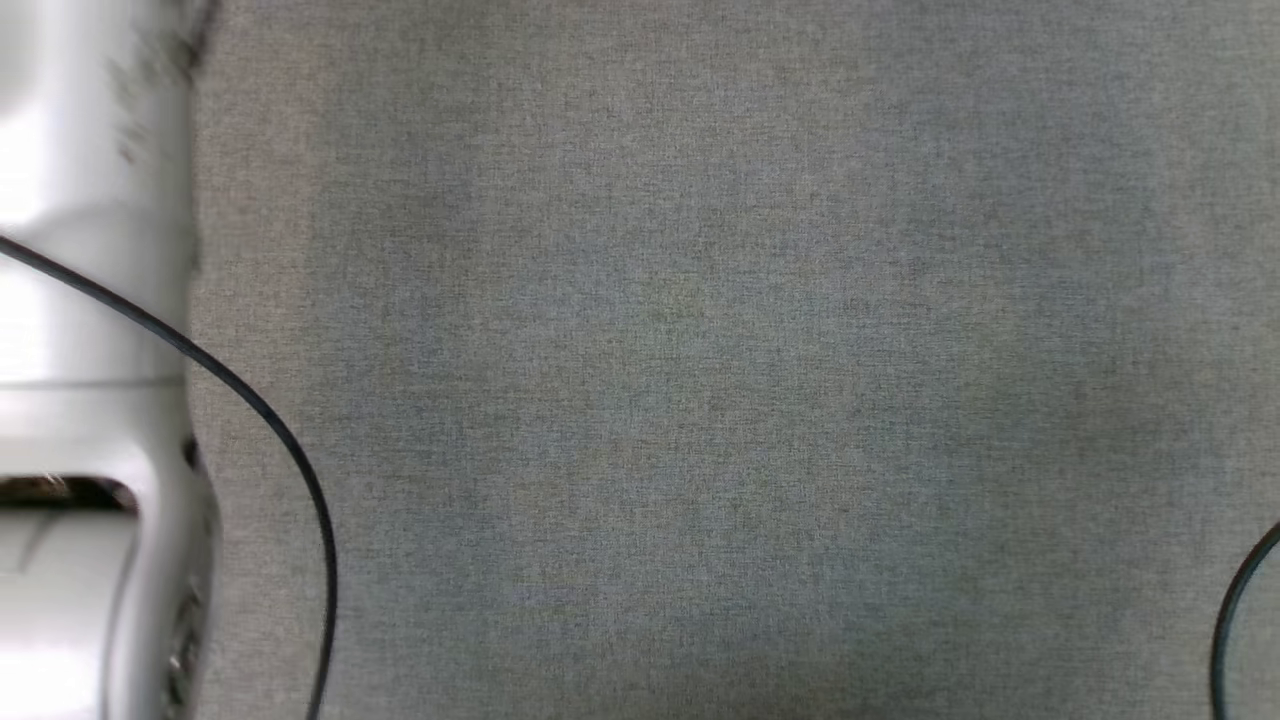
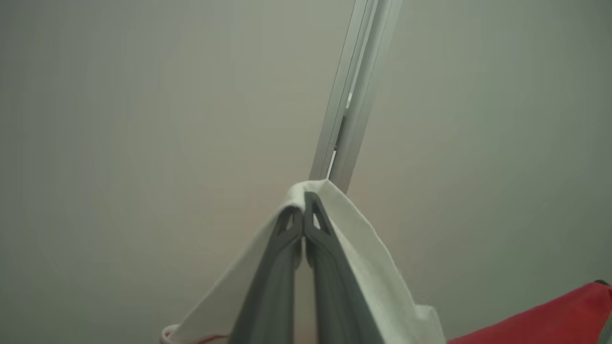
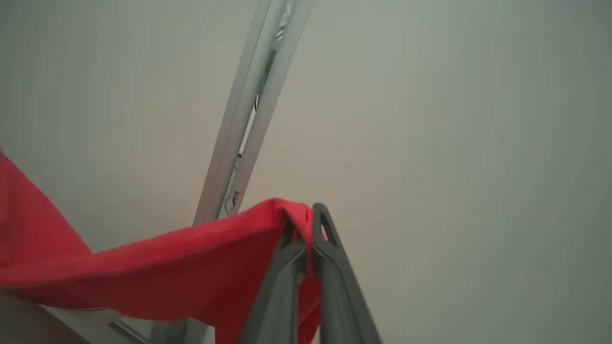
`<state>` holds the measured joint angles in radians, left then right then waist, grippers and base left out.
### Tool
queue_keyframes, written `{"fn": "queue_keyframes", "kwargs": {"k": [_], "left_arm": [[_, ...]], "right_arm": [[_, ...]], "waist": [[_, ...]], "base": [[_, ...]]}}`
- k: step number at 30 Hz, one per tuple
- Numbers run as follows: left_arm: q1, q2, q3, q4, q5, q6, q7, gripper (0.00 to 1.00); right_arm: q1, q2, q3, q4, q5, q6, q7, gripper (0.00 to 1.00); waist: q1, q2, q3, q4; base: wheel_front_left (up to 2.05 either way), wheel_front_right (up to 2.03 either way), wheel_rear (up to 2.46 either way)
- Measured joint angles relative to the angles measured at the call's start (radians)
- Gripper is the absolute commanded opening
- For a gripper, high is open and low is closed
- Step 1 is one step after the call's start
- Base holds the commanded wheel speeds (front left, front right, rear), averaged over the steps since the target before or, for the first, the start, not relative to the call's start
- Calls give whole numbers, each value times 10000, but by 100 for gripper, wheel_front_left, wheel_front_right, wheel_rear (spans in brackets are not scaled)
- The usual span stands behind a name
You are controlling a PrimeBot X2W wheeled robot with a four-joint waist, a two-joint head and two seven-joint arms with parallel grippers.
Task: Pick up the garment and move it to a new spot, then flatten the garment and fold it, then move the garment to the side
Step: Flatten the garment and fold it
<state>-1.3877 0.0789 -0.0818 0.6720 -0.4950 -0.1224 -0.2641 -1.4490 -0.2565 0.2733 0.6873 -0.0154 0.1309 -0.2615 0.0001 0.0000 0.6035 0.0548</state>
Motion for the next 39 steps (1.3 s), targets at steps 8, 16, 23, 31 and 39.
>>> {"fn": "queue_keyframes", "kwargs": {"k": [8, 16, 23, 31, 39], "left_arm": [[1383, -136, -552, 1020, -190, -59, 8, 0], [2976, 324, -1467, 982, -1338, -71, 6, 0], [4389, 439, -1873, 938, -1693, -71, 8, 0], [5792, 441, -1889, 681, -1751, -73, 10, 0], [7004, 635, -2286, 449, -922, -73, 10, 0]], "right_arm": [[1860, -255, 794, 683, 888, 0, 0, 0], [3628, -583, 1818, 1524, 2583, 0, 0, 0], [4681, -821, 2301, 1891, 4033, 0, 0, 0], [5748, -1099, 2838, 1774, 4533, 0, 0, 0], [6620, -1377, 3689, 1858, 4635, 0, -2, 0]], "waist": [[0, 0, -385, 10], [0, 0, -1247, 2], [-1, 0, -2088, 65], [-1, 0, -2930, 147], [-1, 0, -3811, 342]], "base": [[0, 0, 0], [0, 0, 0], [0, 0, 0], [0, 0, 0], [0, 0, 0]]}}
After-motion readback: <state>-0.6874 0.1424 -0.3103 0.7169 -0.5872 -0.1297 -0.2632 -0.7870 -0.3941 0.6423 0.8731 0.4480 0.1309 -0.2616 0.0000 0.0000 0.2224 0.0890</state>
